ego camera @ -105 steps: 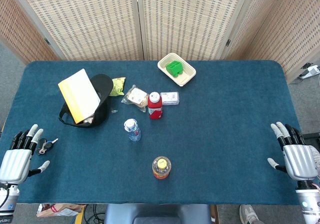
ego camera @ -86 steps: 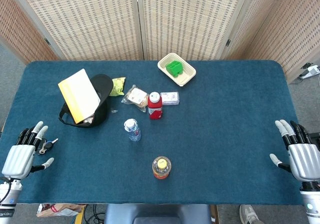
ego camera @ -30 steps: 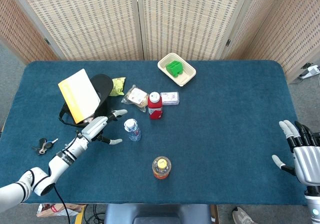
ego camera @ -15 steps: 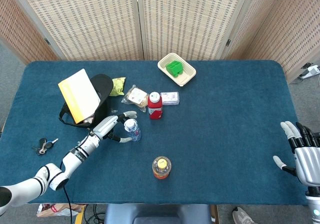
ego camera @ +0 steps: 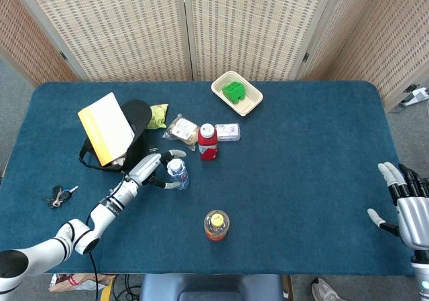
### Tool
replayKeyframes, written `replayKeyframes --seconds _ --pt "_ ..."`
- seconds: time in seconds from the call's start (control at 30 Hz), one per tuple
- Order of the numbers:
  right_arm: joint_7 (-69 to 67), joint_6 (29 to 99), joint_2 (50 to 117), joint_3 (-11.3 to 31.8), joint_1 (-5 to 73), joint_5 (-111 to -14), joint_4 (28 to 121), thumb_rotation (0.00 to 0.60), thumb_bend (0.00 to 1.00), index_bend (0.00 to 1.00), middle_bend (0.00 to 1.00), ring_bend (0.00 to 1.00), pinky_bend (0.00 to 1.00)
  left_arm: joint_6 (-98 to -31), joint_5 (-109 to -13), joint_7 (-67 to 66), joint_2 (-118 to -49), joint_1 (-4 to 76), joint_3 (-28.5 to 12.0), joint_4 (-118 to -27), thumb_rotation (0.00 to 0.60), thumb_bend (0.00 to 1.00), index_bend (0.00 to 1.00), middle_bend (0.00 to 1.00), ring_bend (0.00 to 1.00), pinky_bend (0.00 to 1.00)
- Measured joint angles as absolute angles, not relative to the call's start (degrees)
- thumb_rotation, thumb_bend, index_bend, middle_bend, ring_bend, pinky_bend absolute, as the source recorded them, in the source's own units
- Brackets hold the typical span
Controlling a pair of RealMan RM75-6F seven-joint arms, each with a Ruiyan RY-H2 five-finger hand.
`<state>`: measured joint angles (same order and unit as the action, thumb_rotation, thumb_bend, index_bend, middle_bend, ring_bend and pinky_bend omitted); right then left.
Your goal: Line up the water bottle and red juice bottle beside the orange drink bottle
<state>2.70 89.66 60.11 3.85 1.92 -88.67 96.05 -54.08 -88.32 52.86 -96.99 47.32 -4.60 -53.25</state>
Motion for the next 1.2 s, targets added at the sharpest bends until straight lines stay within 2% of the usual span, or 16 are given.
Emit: replayKeyframes --seconds 0.17,0.33,0.67,1.2 --pt "2.5 89.6 60.4 3.9 2.1 -88.8 95.9 0.6 0.21 0.06 0.11 0.0 0.1 -54.7 -88.2 52.6 -97.4 47.2 -4.4 -52.4 0.6 0.16 0.52 0.5 0.46 0.62" --pt "2.4 89.7 60.3 3.9 2.1 -89.0 96.0 0.6 0.21 0.06 0.11 0.0 0.1 -56.4 -88.1 52.8 -97.9 46.7 -4.4 -52.1 0.6 0.16 0.58 0.57 0.51 0.68" --pt "2.1 89.8 60.3 3.9 2.2 -89.6 96.1 0.6 0.21 0.06 0.11 0.0 0.1 -61.6 -89.9 52.4 -95.4 44.5 -2.9 -54.4 0.6 0.16 0.59 0.58 0.51 0.7" --pt "2.0 90.3 60.1 3.9 2.5 -91.0 96.8 0.6 0.21 0.06 0.11 0.0 0.1 -72.4 -94.7 46.2 -84.8 36.8 2.5 -69.8 0.6 0.16 0.58 0.58 0.51 0.7"
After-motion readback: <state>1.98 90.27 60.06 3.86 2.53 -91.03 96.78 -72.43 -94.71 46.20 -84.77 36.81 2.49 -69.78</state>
